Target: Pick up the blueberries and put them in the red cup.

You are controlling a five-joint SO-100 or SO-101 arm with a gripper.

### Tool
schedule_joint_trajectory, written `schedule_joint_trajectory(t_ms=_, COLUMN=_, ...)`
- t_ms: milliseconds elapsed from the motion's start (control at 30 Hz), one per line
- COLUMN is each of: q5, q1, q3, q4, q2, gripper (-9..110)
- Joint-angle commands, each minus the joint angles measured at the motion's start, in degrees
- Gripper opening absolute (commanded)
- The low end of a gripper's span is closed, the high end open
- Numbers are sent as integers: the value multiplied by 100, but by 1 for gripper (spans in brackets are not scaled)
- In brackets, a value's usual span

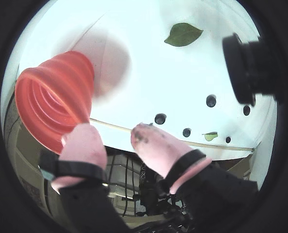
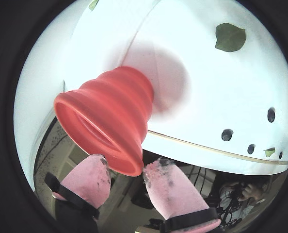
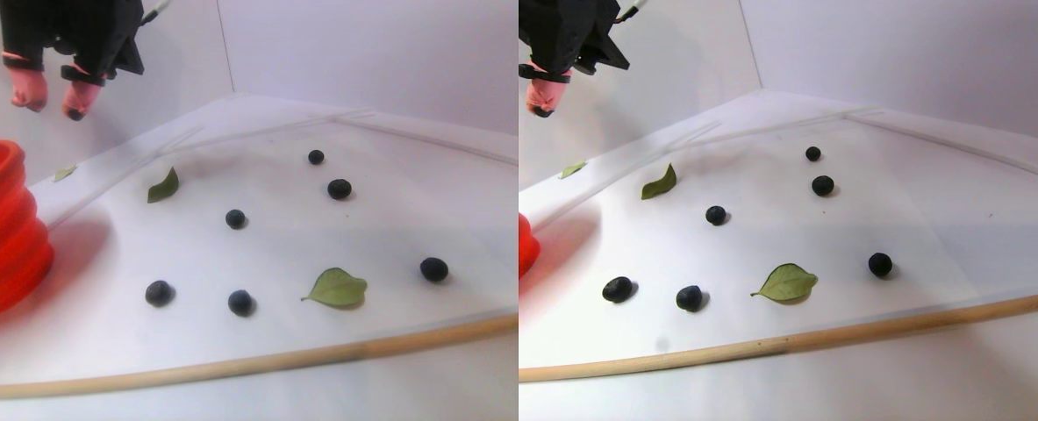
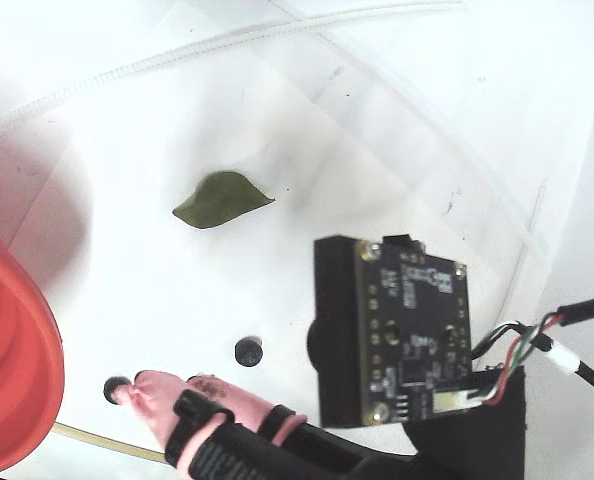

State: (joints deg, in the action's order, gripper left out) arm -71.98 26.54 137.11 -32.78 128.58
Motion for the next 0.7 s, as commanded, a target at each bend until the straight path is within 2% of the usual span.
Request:
schedule_joint_trajectory(t_ms=0, q5=-255, q1=-70, q3=-264, q4=-105, q2=554, gripper=13)
schedule_joint_trajectory(t_ms=667, q5=-1705, q1=-1143, q3=-123, q4=-527, q2=1037, gripper=13)
